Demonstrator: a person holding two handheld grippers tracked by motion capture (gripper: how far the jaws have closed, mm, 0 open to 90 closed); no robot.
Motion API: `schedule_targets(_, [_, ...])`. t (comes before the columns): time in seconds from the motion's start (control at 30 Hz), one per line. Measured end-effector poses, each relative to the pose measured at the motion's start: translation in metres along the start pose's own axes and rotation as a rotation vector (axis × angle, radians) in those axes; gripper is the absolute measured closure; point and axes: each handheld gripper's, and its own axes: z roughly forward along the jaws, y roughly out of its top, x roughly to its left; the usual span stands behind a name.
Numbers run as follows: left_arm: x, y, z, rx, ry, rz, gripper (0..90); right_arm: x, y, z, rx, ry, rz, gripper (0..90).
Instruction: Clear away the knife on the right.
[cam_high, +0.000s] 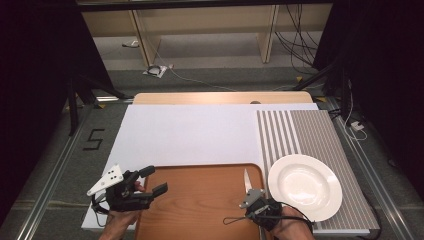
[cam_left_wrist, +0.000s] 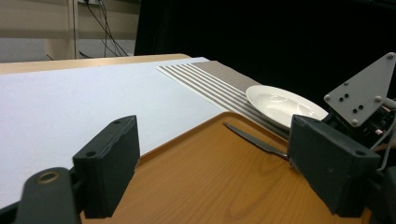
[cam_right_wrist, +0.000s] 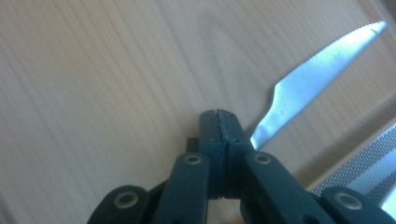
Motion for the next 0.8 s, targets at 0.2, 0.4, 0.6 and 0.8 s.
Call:
schedule_targets(0.2, [0.000, 0.000, 0.000, -0.001, 0.000, 0.000, 17.0, -0.002, -0.005, -0.001, -0.001, -0.005, 0.012, 90.0])
schedule_targets(0.4, [0.000, 0.000, 0.000, 0.000, 0.000, -0.001, 17.0, -0.005, -0.010, -0.003, -0.001, -0.011, 0.022, 90.0])
schedule_targets(0.6, [0.000, 0.000, 0.000, 0.001, 0.000, -0.001, 17.0, -0.007, -0.013, -0.006, -0.020, -0.003, 0.047, 87.1])
schedule_targets(0.8, [0.000, 0.000, 0.000, 0.001, 0.000, -0.003, 17.0, -0.016, -0.018, -0.017, -0.168, 0.020, 0.149, 73.0])
